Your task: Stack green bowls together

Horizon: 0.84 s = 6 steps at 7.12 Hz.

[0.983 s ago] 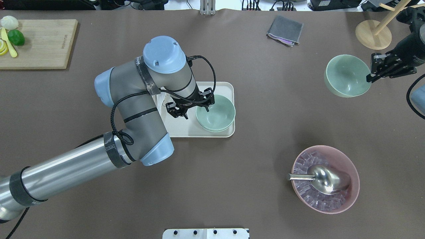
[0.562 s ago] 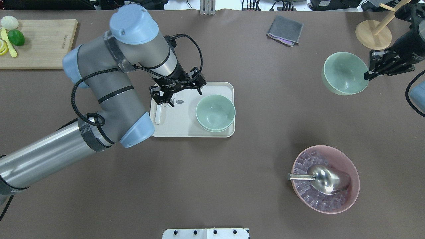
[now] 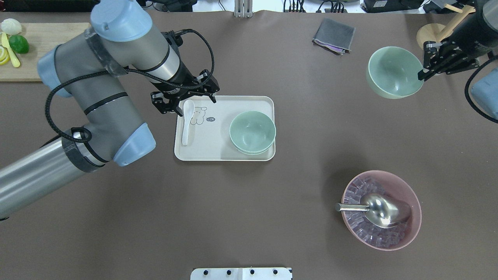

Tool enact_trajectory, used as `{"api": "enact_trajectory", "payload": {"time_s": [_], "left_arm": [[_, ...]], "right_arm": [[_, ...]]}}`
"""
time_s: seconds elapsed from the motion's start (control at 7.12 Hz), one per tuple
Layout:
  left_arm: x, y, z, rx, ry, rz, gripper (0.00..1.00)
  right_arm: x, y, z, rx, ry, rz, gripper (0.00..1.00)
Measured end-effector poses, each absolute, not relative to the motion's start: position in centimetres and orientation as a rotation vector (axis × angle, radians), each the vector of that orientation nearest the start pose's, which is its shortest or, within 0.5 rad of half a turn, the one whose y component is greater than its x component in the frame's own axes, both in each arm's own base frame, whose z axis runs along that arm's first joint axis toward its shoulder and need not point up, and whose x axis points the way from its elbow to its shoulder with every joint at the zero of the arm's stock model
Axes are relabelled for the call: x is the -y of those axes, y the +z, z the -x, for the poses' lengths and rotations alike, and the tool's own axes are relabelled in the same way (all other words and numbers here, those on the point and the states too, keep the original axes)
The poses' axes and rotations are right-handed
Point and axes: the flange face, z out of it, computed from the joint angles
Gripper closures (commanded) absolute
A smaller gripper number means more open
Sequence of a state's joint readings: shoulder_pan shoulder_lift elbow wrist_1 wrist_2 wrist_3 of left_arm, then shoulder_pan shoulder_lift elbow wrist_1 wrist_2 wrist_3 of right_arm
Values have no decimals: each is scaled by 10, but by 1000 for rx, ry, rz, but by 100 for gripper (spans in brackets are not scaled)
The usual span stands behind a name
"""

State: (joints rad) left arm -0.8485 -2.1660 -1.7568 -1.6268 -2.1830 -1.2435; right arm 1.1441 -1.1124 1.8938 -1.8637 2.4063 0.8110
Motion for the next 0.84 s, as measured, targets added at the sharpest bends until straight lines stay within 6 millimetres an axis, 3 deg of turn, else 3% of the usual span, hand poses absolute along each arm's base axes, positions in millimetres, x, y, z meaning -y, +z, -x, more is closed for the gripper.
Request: {"api": "enact_trajectory", "payload": {"time_s": [0.42, 0.56, 0.84], "left_arm": [[561, 266, -296, -925, -168, -65, 2], [567, 279, -279, -910, -160, -81, 2], [570, 293, -265, -895, -157, -88, 2]], "right_arm": [[540, 229, 269, 914, 154, 131, 100], [530, 220, 298, 900, 144, 137, 100], [524, 211, 355, 895, 122, 139, 100]]}}
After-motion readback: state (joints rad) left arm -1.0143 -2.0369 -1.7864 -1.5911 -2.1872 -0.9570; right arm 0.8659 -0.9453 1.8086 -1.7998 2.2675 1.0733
